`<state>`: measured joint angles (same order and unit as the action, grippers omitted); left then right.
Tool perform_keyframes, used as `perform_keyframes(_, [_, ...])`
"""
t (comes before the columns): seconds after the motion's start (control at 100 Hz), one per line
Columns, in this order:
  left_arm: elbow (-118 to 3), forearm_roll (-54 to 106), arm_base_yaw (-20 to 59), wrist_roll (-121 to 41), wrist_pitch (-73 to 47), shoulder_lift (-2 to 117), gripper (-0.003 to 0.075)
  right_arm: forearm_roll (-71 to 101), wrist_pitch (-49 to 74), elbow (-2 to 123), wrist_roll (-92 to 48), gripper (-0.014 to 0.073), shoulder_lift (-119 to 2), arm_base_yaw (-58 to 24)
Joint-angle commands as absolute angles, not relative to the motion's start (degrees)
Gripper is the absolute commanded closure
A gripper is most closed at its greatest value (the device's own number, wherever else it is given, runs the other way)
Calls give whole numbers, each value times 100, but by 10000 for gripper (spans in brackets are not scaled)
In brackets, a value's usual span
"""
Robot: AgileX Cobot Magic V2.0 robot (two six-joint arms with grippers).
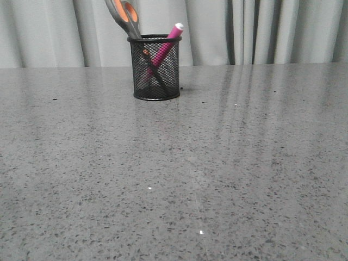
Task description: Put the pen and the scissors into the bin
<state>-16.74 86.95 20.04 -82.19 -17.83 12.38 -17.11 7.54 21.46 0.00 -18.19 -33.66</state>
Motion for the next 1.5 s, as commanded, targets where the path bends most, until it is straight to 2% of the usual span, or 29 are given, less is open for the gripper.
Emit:
perform_keyframes(0.0, [-1823, 8904, 2049, -8167, -1739, 1295, 739, -1808, 550, 2262, 0, 662, -1534, -3365])
perform_keyframes(0.8, [-1762, 8850, 2049, -8167, -1740, 1295, 739, -1808, 529, 2262, 0, 662, -1371, -3365])
perform_keyframes(0.96, [-1667, 6531, 1829, -7763, -1671, 1295, 739, -1808, 529, 2262, 0, 662, -1371, -3365])
perform_keyframes(1.16, [-1035, 2378, 1038, -3608, -1372, 1180, 739, -1808, 529, 2262, 0, 662, -1371, -3365])
perform_keyframes(1.22, [-803, 1916, 843, -3088, -1225, 985, 739, -1808, 529, 2262, 0, 662, -1371, -3365])
perform_keyframes(1.37, [-157, 1815, 446, -3045, -648, 324, 739, -1808, 529, 2262, 0, 662, -1371, -3365])
perform_keyframes(1.49, [134, 1791, 204, -2675, -707, -71, 739, -1808, 529, 2262, 0, 662, -1371, -3365])
